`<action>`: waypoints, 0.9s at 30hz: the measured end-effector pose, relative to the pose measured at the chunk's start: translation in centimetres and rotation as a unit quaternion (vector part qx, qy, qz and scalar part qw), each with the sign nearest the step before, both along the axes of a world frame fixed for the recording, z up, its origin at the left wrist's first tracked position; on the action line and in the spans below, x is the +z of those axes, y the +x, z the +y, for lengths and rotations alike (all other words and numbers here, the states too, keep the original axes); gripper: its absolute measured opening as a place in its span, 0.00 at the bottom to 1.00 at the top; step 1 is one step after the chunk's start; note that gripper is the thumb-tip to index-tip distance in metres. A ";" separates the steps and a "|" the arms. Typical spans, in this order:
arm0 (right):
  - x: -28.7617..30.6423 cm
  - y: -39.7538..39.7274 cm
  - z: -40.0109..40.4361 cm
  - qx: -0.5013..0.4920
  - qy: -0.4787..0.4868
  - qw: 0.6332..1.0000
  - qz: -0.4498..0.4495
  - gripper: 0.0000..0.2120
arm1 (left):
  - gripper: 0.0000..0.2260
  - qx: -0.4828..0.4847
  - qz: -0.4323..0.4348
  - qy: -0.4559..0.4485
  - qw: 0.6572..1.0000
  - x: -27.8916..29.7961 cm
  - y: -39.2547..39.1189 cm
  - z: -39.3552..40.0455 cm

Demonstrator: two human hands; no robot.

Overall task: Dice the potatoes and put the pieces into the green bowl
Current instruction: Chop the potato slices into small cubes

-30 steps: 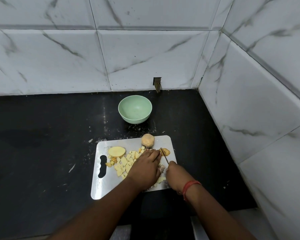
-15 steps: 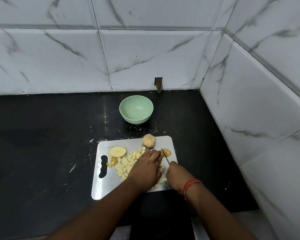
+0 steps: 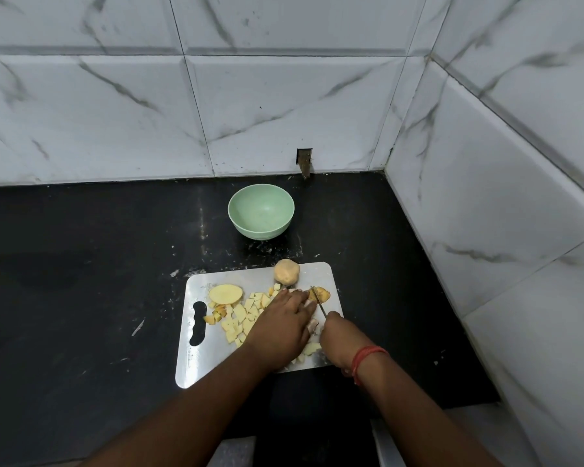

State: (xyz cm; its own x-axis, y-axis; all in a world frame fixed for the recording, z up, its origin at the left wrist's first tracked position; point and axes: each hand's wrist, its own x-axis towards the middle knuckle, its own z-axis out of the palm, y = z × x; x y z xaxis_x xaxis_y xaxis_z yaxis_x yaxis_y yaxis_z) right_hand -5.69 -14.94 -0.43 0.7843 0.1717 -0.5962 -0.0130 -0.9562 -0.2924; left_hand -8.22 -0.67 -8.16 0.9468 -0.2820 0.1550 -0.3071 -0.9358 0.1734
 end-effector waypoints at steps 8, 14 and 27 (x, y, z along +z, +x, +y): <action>0.2 0.3 -0.3 0.016 -0.013 1.000 0.003 0.13 | 0.23 -0.007 -0.010 0.030 0.999 0.0 0.0 0.1; 0.0 0.3 -0.4 0.041 -0.020 0.999 0.013 0.14 | 0.25 0.004 -0.001 0.034 0.999 0.1 -0.2 -0.1; -0.6 -0.1 -0.6 0.029 -0.019 0.999 0.002 0.13 | 0.25 0.013 -0.022 0.055 0.998 0.9 -0.3 -0.7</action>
